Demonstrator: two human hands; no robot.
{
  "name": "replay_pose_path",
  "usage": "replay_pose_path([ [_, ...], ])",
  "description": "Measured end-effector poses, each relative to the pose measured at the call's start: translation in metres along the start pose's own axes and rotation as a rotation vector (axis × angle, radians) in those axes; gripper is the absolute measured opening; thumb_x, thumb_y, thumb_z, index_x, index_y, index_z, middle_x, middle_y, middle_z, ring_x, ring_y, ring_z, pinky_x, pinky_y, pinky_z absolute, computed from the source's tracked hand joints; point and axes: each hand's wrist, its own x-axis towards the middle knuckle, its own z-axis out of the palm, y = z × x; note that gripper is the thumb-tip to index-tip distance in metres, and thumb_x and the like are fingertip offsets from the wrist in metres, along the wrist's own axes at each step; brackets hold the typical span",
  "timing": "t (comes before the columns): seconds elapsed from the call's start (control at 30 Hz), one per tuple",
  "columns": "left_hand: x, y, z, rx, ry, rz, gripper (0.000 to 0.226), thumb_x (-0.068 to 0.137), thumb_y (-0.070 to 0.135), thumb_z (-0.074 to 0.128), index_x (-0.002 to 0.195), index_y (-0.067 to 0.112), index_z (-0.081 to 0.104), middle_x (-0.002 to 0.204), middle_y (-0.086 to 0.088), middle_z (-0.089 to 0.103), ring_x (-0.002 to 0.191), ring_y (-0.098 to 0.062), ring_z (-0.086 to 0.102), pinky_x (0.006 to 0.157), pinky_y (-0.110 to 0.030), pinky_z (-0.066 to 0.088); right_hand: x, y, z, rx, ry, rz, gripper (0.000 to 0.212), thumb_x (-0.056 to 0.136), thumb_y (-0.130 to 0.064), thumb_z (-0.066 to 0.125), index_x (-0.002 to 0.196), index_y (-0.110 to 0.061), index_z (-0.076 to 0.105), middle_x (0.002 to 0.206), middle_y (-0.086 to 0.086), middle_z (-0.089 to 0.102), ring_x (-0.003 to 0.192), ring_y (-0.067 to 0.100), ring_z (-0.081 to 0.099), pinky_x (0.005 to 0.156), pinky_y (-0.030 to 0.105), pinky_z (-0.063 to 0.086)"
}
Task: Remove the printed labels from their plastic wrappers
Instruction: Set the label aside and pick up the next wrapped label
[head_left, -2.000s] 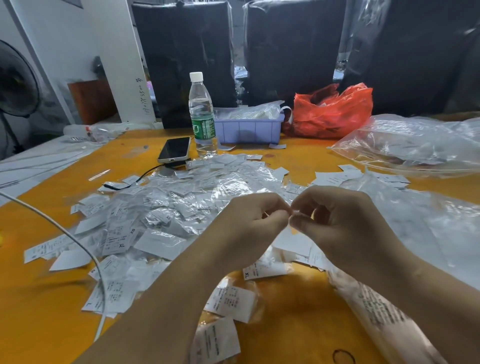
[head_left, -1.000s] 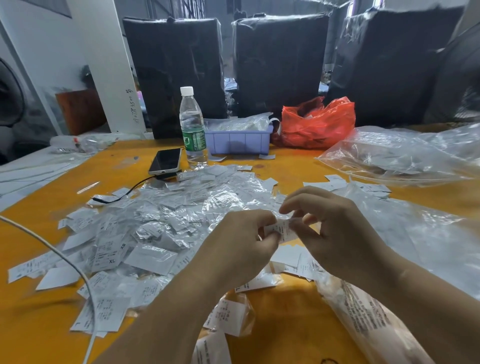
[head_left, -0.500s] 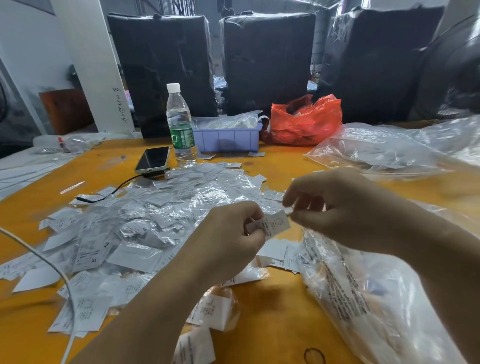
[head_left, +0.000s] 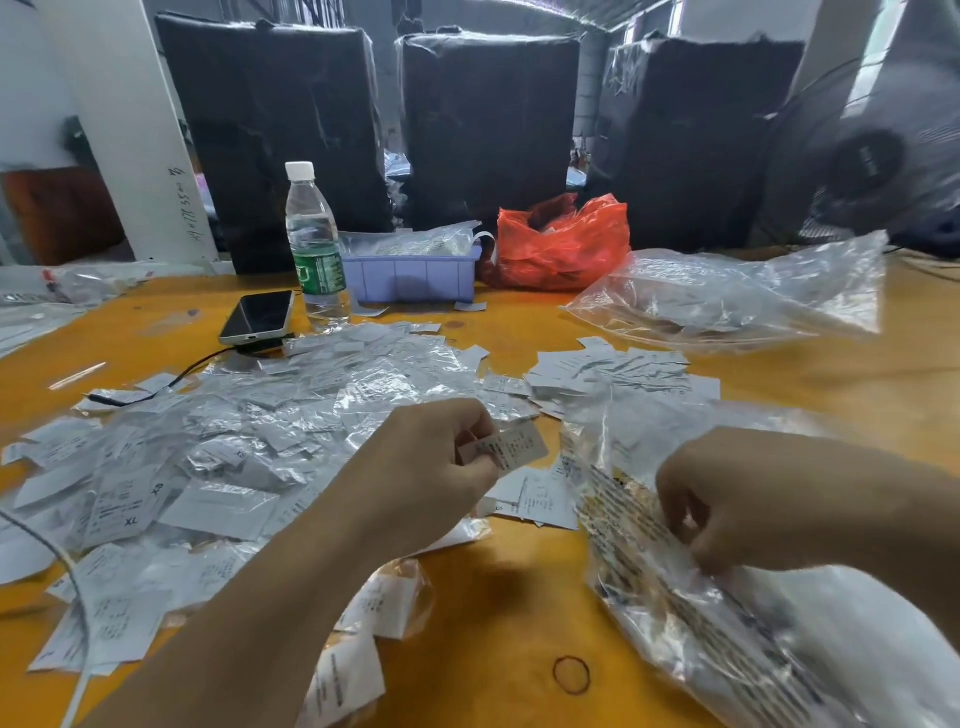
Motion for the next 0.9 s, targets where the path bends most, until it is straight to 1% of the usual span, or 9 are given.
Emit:
replay_pose_path([
  [0.1, -0.001, 0.001, 0.000, -0.005, -0.002, 0.002, 0.013, 0.090, 0.021, 0.063, 0.079, 0.028, 0.064, 0.080, 0.012, 0.067, 0.070, -0.011, 0.060, 0.054, -0.024, 0.048, 0.007, 0.002, 0.011, 0.051, 0.125, -0.040, 0.020, 0.081, -0.034, 0.062, 0.101, -0.034, 0.065, 0.092, -0.015, 0.059, 0.086, 0.002, 0.056, 0.079, 0.027, 0.051],
  [0.17, -0.001, 0.001, 0.000, -0.004, -0.004, -0.003, 0.013, 0.090, 0.021, 0.063, 0.079, 0.028, 0.064, 0.081, 0.011, 0.068, 0.070, -0.012, 0.062, 0.058, -0.026, 0.050, 0.010, 0.001, 0.014, 0.047, 0.172, -0.073, 0.030, 0.089, -0.036, 0.055, 0.119, -0.037, 0.058, 0.112, -0.016, 0.057, 0.103, 0.005, 0.054, 0.090, 0.028, 0.048],
  [0.23, -0.001, 0.001, -0.001, 0.004, -0.004, -0.008, 0.012, 0.090, 0.022, 0.063, 0.080, 0.028, 0.064, 0.082, 0.010, 0.069, 0.071, -0.012, 0.063, 0.061, -0.029, 0.052, 0.009, 0.002, 0.014, 0.070, 0.174, -0.099, 0.040, 0.094, -0.036, 0.052, 0.134, -0.037, 0.048, 0.130, -0.016, 0.052, 0.114, 0.006, 0.050, 0.094, 0.025, 0.043],
  [0.3, -0.001, 0.002, 0.000, 0.003, -0.008, -0.007, 0.011, 0.090, 0.023, 0.063, 0.081, 0.029, 0.065, 0.083, 0.011, 0.069, 0.071, -0.009, 0.063, 0.061, -0.028, 0.052, 0.006, 0.004, 0.012, 0.114, 0.155, -0.132, 0.042, 0.092, -0.036, 0.054, 0.134, -0.037, 0.049, 0.133, -0.018, 0.050, 0.115, 0.004, 0.050, 0.094, 0.022, 0.042],
  [0.43, -0.002, 0.002, 0.000, 0.015, -0.015, -0.007, 0.012, 0.090, 0.024, 0.063, 0.080, 0.030, 0.064, 0.081, 0.011, 0.068, 0.070, -0.012, 0.062, 0.060, -0.029, 0.052, 0.007, 0.001, 0.015, 0.106, 0.132, -0.186, 0.025, 0.085, -0.033, 0.060, 0.109, -0.030, 0.064, 0.113, -0.016, 0.058, 0.103, 0.007, 0.055, 0.091, 0.030, 0.047],
  [0.57, -0.002, 0.004, 0.000, 0.021, -0.011, -0.010, 0.012, 0.091, 0.024, 0.063, 0.080, 0.030, 0.064, 0.084, 0.012, 0.068, 0.074, -0.014, 0.065, 0.063, -0.030, 0.054, 0.017, -0.001, 0.021, 0.106, 0.247, -0.165, 0.002, 0.088, -0.029, 0.061, 0.088, -0.030, 0.063, 0.101, -0.015, 0.056, 0.094, 0.009, 0.056, 0.084, 0.031, 0.050],
  [0.67, -0.002, 0.005, -0.002, 0.014, -0.003, -0.008, 0.012, 0.091, 0.024, 0.062, 0.080, 0.029, 0.064, 0.084, 0.011, 0.068, 0.071, -0.011, 0.063, 0.061, -0.030, 0.053, 0.019, 0.003, 0.025, 0.100, 0.356, -0.179, 0.011, 0.090, -0.027, 0.058, 0.079, -0.028, 0.061, 0.091, -0.015, 0.055, 0.087, 0.006, 0.054, 0.078, 0.029, 0.050],
  [0.8, -0.001, 0.005, -0.003, -0.049, 0.024, -0.013, 0.011, 0.091, 0.023, 0.062, 0.081, 0.026, 0.065, 0.083, 0.011, 0.066, 0.066, -0.001, 0.059, 0.047, -0.014, 0.045, 0.018, 0.007, 0.017, 0.224, 0.569, -0.224, 0.017, 0.091, -0.024, 0.060, 0.074, -0.024, 0.062, 0.076, -0.013, 0.058, 0.073, 0.005, 0.055, 0.067, 0.027, 0.047],
  [0.9, 0.001, 0.005, -0.005, -0.169, 0.039, -0.061, 0.010, 0.091, 0.021, 0.061, 0.084, 0.025, 0.067, 0.081, 0.009, 0.067, 0.067, -0.007, 0.060, 0.053, -0.020, 0.049, 0.016, -0.001, 0.005, 0.441, 0.736, -0.273, 0.017, 0.087, -0.017, 0.062, 0.071, -0.025, 0.063, 0.063, -0.009, 0.063, 0.059, 0.008, 0.058, 0.055, 0.024, 0.046],
])
